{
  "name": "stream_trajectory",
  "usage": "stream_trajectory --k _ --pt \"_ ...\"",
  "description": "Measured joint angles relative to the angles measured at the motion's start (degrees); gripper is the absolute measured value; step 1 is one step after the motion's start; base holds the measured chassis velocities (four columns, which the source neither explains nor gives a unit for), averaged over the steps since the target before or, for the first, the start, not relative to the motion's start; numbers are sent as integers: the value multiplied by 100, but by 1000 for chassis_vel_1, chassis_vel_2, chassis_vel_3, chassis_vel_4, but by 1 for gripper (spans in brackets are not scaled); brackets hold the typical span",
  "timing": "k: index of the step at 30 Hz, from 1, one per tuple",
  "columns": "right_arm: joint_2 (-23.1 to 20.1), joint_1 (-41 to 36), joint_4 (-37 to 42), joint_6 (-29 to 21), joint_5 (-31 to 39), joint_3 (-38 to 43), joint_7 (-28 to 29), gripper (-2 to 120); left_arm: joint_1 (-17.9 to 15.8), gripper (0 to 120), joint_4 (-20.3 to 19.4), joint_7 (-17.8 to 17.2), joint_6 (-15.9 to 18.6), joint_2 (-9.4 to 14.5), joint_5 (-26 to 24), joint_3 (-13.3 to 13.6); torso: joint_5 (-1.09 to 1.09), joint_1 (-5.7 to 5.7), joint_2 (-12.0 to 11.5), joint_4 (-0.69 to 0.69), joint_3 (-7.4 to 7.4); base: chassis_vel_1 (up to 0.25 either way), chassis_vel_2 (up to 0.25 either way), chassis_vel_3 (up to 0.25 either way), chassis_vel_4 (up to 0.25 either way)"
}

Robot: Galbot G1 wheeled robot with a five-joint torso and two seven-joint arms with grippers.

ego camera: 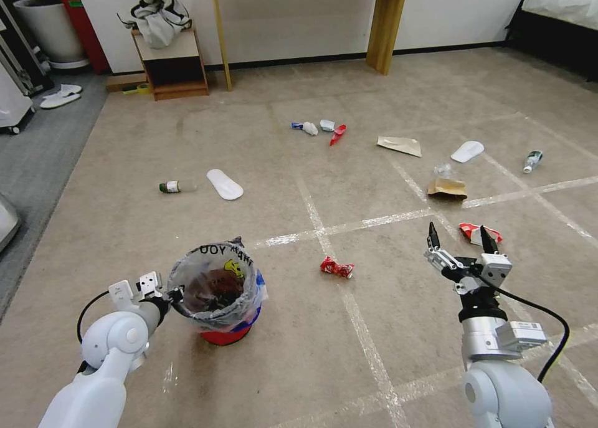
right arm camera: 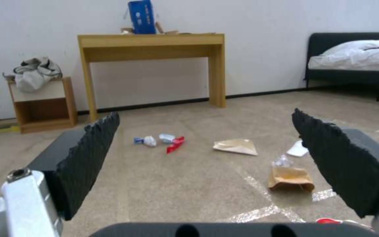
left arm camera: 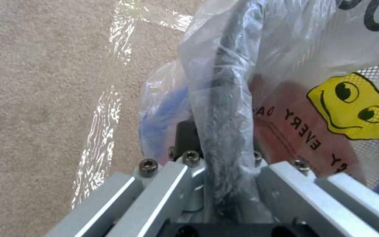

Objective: Pick up the trash bin and place the garbage on the floor into it.

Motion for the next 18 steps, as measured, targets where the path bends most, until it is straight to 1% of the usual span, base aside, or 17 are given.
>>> stream_trajectory --k 14,18 --pt "-25 11 -53 8 -1 -4 -1 100 -57 2 143 36 -4 -87 -78 -5 2 -1 1 0 -1 0 0 0 0" --pt "-33 8 -53 10 21 -1 0 100 4 2 110 45 -49 -133 -54 -41 -2 -1 0 -4 1 0 0 0 0"
